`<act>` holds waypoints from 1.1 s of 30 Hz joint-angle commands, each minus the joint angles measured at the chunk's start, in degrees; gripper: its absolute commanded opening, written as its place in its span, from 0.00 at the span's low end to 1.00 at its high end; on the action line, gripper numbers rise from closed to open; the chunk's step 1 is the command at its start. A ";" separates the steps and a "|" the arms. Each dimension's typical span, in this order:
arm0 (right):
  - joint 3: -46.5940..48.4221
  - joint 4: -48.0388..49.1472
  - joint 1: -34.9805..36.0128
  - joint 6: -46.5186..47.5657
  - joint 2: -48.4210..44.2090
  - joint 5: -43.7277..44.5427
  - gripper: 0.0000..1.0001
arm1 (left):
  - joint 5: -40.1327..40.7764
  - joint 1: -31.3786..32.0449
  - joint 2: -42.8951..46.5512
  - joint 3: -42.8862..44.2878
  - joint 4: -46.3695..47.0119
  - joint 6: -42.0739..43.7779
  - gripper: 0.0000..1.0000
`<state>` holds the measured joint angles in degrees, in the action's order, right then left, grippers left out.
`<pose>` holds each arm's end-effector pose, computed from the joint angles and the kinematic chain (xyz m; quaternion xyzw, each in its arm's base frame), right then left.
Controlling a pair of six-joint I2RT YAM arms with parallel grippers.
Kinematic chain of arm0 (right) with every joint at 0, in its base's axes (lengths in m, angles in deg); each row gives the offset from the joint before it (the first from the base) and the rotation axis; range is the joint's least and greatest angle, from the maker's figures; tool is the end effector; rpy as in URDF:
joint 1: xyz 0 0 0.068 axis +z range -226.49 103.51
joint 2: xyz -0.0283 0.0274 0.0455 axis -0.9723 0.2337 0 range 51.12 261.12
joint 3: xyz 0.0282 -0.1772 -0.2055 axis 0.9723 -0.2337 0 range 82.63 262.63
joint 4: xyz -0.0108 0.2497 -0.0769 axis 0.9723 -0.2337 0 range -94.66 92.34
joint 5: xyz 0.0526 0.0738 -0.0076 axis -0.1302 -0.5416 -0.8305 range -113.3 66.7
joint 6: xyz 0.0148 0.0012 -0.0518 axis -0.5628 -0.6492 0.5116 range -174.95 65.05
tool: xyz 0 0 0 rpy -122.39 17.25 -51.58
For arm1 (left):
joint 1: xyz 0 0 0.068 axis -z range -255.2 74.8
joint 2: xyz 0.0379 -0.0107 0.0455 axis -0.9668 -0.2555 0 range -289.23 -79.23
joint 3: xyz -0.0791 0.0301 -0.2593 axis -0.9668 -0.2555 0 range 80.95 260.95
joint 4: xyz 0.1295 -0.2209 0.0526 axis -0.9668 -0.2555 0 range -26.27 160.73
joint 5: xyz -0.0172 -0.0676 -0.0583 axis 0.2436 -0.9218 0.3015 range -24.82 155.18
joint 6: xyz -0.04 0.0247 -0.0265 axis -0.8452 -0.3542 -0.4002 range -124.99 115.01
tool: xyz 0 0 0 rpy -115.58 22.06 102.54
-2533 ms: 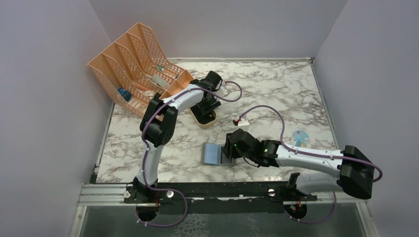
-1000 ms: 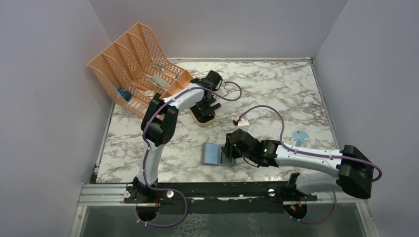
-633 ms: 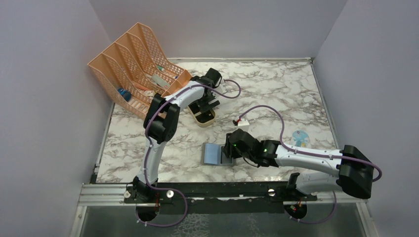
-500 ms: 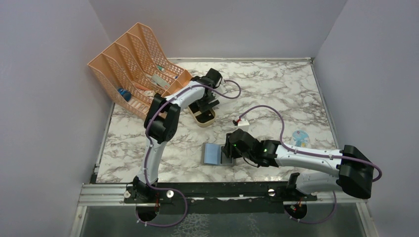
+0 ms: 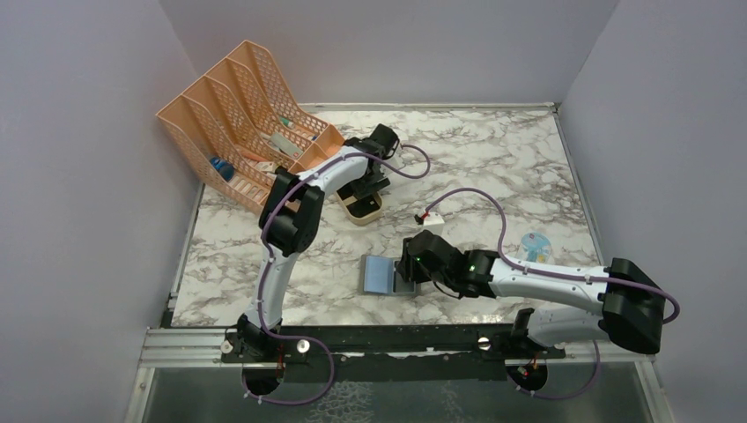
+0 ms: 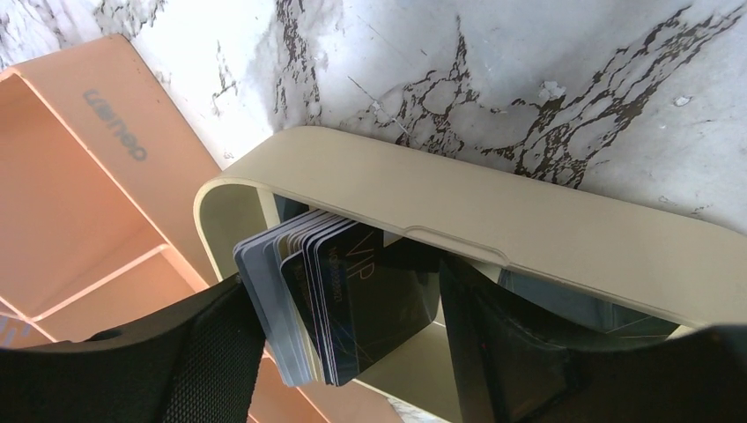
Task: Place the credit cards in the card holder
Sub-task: Pick up the credit card from the storage box.
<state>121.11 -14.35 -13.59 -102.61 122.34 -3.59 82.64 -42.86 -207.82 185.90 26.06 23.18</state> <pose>0.1217 0.2114 0.1997 -0.0637 0.9239 0.1893 0.3265 0.4054 -0.2440 0.1762 0.4644 0.8530 0.1422 0.1912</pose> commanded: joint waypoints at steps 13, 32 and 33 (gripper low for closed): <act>0.72 0.25 0.12 0.58 0.23 1.76 0.39 | 6.90 1.28 -0.85 1.02 -0.31 0.48 0.53; 1.51 0.43 0.11 0.74 1.63 1.22 0.39 | 9.21 2.00 -0.15 1.47 -0.25 0.58 0.42; 1.50 0.41 0.12 0.73 1.64 1.18 0.39 | 9.41 2.10 -0.12 1.49 -0.25 0.58 0.45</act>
<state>121.15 -14.35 -13.59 -102.41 123.48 -3.59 90.90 -40.65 -207.82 187.05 25.85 23.90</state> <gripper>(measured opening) 0.391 0.424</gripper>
